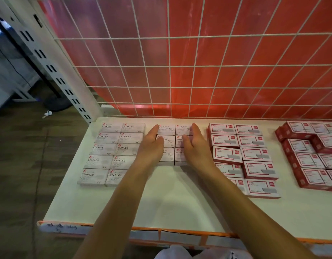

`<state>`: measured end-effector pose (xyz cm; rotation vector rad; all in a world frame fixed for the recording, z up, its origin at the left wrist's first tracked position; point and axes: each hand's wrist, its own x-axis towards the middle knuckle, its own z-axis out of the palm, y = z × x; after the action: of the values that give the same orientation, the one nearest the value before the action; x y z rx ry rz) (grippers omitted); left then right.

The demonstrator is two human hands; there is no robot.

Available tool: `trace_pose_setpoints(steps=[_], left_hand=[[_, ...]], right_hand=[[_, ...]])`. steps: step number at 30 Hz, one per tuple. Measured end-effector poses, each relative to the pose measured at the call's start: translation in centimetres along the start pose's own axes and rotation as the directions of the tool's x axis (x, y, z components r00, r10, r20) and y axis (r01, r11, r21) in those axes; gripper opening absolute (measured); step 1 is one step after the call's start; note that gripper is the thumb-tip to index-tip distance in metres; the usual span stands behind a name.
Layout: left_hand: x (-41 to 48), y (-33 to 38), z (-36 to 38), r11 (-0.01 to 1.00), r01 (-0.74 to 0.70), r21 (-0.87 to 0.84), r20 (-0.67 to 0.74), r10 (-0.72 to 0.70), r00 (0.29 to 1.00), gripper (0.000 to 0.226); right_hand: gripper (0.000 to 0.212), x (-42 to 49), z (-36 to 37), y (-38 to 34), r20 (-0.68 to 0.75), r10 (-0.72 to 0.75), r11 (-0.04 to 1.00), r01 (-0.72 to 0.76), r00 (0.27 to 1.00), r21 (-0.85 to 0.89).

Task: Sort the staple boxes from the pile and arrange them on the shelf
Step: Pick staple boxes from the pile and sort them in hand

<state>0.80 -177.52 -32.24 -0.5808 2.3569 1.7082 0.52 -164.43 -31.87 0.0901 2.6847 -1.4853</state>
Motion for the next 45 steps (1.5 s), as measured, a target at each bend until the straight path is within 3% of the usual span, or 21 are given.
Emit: trace_pose_setpoints(steps=[6, 12, 16, 19, 24, 29, 31, 34, 37, 45], left_hand=[[-1.2, 0.7, 0.5, 1.0, -0.027, -0.002, -0.064, 0.027, 0.998, 0.052], [-0.9, 0.6, 0.4, 0.98, -0.08, 0.18, -0.05, 0.09, 0.995, 0.05], [-3.1, 1.8, 0.8, 0.831, -0.273, 0.485, -0.058, 0.342, 0.938, 0.054], [-4.6, 2.6, 2.2, 0.697, -0.464, 0.546, 0.037, 0.533, 0.845, 0.045], [-5.8, 3.6, 6.1, 0.552, -0.593, 0.586, 0.256, 0.568, 0.782, 0.029], [-5.6, 3.5, 9.3, 0.387, -0.659, 0.644, 0.359, 0.608, 0.708, 0.041], [-5.6, 3.5, 10.1, 0.379, -0.667, 0.642, 0.365, 0.614, 0.7, 0.048], [-5.8, 3.5, 10.9, 0.397, -0.635, 0.663, 0.386, 0.546, 0.744, 0.056], [-6.0, 3.4, 11.5, 0.346, -0.606, 0.717, 0.379, 0.536, 0.754, 0.056], [-6.3, 3.7, 12.0, 0.334, -0.556, 0.761, 0.337, 0.529, 0.779, 0.057]], right_hand=[[0.023, -0.2, -0.1, 0.5, -0.001, 0.009, 1.0, -0.009, 1.0, 0.002], [0.031, -0.6, -0.2, -0.1, -0.035, -0.022, 0.999, 0.021, 0.999, -0.036], [0.045, -1.6, -1.3, -0.6, -0.068, -0.085, 0.993, 0.079, 0.994, -0.087], [0.043, -2.9, -3.5, -0.2, -0.076, -0.125, 0.985, 0.115, 0.989, -0.126], [0.038, -4.2, -6.3, 1.3, -0.125, -0.147, 0.973, 0.121, 0.981, -0.198], [0.036, -5.1, -8.4, 2.5, -0.184, -0.165, 0.933, 0.093, 0.969, -0.347], [0.038, -5.3, -9.2, 3.1, -0.196, -0.131, 0.928, 0.051, 0.972, -0.37], [0.04, -5.7, -10.4, 3.9, -0.221, -0.101, 0.929, 0.012, 0.97, -0.37], [0.041, -6.2, -11.5, 4.5, -0.245, -0.063, 0.937, -0.027, 0.967, -0.349], [0.039, -6.8, -14.0, 6.1, -0.284, -0.04, 0.948, -0.054, 0.958, -0.314]])
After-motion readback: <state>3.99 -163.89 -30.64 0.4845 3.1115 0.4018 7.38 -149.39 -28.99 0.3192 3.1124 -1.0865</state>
